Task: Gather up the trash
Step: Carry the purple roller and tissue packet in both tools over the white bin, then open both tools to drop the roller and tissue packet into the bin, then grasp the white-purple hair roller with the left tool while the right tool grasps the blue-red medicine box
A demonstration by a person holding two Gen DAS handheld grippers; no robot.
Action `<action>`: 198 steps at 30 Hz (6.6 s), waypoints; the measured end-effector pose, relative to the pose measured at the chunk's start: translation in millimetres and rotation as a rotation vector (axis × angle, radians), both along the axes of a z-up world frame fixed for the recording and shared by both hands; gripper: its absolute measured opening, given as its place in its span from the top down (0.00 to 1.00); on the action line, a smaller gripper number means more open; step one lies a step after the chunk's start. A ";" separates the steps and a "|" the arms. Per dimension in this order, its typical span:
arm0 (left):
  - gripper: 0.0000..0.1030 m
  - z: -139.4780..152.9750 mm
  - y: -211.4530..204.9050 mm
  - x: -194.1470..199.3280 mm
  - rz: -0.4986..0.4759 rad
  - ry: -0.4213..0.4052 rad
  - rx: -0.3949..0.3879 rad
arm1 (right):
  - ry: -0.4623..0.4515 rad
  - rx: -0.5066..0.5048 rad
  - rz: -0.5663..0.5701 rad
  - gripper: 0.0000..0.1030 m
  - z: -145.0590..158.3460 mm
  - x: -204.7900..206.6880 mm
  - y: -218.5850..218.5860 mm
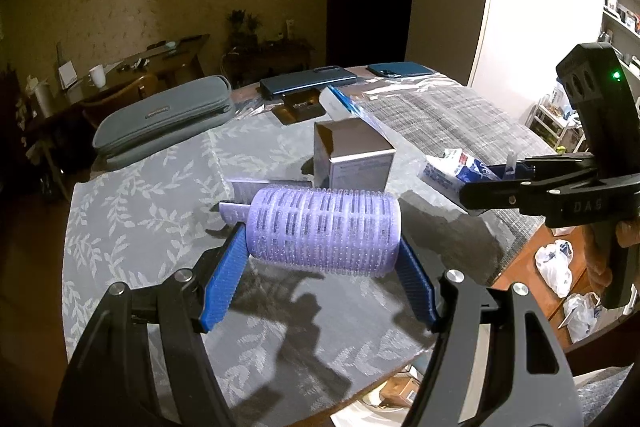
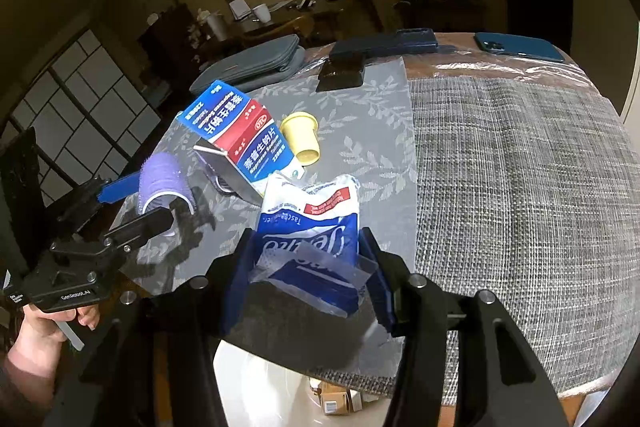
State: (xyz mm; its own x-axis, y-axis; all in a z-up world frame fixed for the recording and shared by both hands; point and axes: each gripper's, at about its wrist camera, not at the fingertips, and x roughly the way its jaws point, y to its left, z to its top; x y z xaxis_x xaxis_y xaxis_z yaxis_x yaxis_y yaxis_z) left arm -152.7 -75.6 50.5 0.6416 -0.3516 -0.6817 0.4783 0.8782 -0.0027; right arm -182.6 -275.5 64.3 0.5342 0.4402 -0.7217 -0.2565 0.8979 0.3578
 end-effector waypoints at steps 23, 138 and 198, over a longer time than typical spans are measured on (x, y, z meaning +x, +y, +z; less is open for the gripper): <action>0.31 -8.1 -12.9 -36.7 0.012 0.035 0.030 | 0.010 -0.034 0.050 0.51 1.1 -44.7 -7.3; 0.15 -143.5 -36.4 -90.2 -0.026 0.366 0.168 | 0.273 -0.258 0.162 0.27 -125.5 -98.1 18.1; 0.02 -39.9 10.2 82.8 -0.061 0.107 0.030 | -0.087 -0.104 -0.076 0.15 -12.9 76.0 87.7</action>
